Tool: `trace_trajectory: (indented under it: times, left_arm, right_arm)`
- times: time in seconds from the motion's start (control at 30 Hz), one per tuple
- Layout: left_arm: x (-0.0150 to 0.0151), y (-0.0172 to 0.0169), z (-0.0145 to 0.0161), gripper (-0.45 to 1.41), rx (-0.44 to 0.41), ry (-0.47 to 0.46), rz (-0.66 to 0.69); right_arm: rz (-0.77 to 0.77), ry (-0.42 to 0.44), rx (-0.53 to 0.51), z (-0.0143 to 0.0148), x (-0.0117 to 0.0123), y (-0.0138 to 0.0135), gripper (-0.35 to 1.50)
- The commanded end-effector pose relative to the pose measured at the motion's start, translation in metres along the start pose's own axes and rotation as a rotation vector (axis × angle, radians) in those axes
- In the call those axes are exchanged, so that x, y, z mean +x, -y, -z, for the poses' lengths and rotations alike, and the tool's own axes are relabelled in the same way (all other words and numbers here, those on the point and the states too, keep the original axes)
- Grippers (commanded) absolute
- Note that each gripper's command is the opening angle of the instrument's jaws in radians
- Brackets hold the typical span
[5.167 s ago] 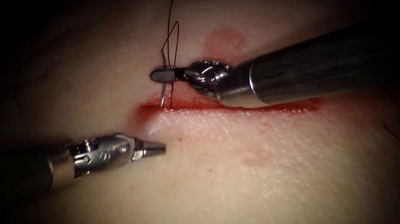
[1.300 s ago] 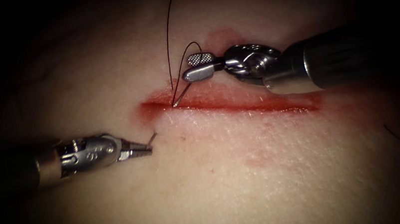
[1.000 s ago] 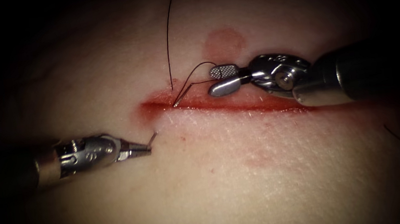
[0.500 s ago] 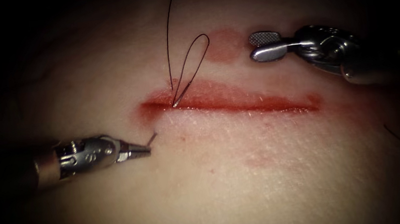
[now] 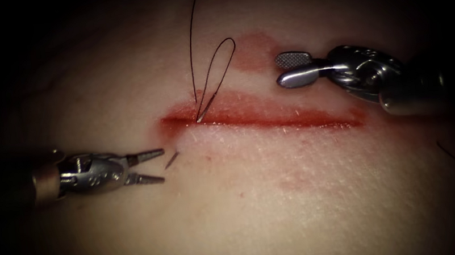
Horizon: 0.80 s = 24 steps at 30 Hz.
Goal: Wound Closure
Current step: Use the left gripper to pull the needle through.
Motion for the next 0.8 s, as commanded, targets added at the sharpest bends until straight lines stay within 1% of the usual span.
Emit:
trace_trajectory:
  times: [0.03,0.13,0.17,0.2,0.27,0.3,0.33,0.4,0.47,0.5,0.6,0.77,0.8]
  left_arm:
    - [-0.0002,0.0000,-0.0011,0.49,0.008,-0.012,-0.025]
    - [-0.0003,0.0005,-0.0015,0.46,-0.003,-0.025,-0.054]
    - [-0.0005,0.0009,-0.0017,0.40,-0.006,-0.032,-0.084]
    - [-0.0005,0.0009,-0.0017,0.40,-0.006,-0.032,-0.084]
    - [-0.0006,0.0015,-0.0022,0.28,0.002,-0.049,-0.124]
    - [-0.0007,0.0016,-0.0023,0.28,0.000,-0.055,-0.130]
    - [-0.0007,0.0020,-0.0028,0.23,-0.006,-0.069,-0.148]
    - [-0.0006,0.0022,-0.0032,0.19,-0.011,-0.080,-0.159]
    - [-0.0005,0.0022,-0.0034,0.19,-0.016,-0.085,-0.165]
    - [-0.0002,0.0022,-0.0039,0.16,-0.023,-0.097,-0.175]
    - [0.0008,0.0019,-0.0052,0.16,-0.040,-0.115,-0.193]
    - [0.0013,0.0015,-0.0055,0.15,-0.046,-0.122,-0.203]
    - [0.0014,0.0014,-0.0054,0.11,-0.047,-0.123,-0.203]
  right_arm:
    - [0.004,0.001,0.007,-0.0010,-0.0010,-0.0001,1.48]
    - [0.008,-0.001,0.006,-0.0012,-0.0015,-0.0002,1.50]
    - [0.011,-0.002,0.005,-0.0013,-0.0018,-0.0002,1.50]
    - [0.011,-0.002,0.005,-0.0013,-0.0018,-0.0002,1.50]
    - [0.020,-0.004,0.006,-0.0015,-0.0028,-0.0002,1.50]
    - [0.023,-0.007,0.007,-0.0016,-0.0031,-0.0002,1.50]
    - [0.029,-0.005,0.008,-0.0017,-0.0038,-0.0003,1.50]
    - [0.032,-0.003,0.007,-0.0017,-0.0040,-0.0004,1.50]
    - [0.033,-0.004,0.006,-0.0018,-0.0041,-0.0005,1.50]
    - [0.034,-0.004,0.005,-0.0018,-0.0042,-0.0007,1.50]
    - [0.037,-0.005,0.004,-0.0020,-0.0044,-0.0009,1.50]
    - [0.039,0.000,0.003,-0.0020,-0.0046,-0.0009,1.50]
    - [0.040,0.000,0.004,-0.0020,-0.0046,-0.0009,1.50]
